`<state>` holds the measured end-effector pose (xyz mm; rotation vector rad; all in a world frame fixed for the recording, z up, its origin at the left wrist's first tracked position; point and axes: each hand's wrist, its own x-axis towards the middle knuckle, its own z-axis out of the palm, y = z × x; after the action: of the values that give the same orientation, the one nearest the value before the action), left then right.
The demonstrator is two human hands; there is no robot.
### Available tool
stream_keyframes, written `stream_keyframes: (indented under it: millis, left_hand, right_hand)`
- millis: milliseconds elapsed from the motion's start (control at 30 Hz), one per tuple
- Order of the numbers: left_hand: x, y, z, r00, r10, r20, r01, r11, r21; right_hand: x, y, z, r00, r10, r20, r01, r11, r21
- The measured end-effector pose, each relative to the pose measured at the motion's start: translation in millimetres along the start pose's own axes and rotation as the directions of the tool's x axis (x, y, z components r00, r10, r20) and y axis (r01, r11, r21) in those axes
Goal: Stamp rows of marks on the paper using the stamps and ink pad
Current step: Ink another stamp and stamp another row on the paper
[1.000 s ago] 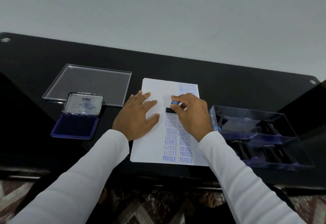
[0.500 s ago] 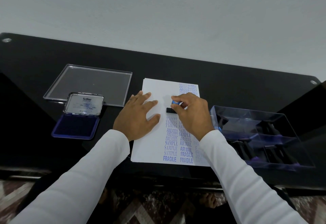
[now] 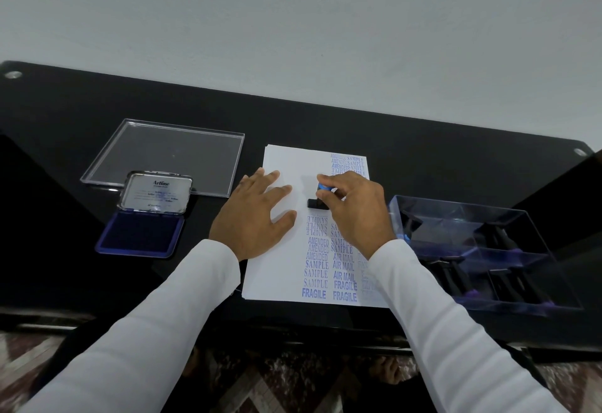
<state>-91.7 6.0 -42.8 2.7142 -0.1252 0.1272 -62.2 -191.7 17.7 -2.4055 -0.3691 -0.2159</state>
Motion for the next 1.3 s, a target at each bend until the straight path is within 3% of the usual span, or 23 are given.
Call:
stream_keyframes:
  millis: [1300]
  left_hand:
    - [-0.2, -1.3, 1.5, 1.0, -0.005, -0.008, 0.005, 1.0, -0.009]
  right_hand:
    - [-1.0, 0.7, 0.2, 1.0, 0.006, -0.004, -0.006, 0.999, 0.031]
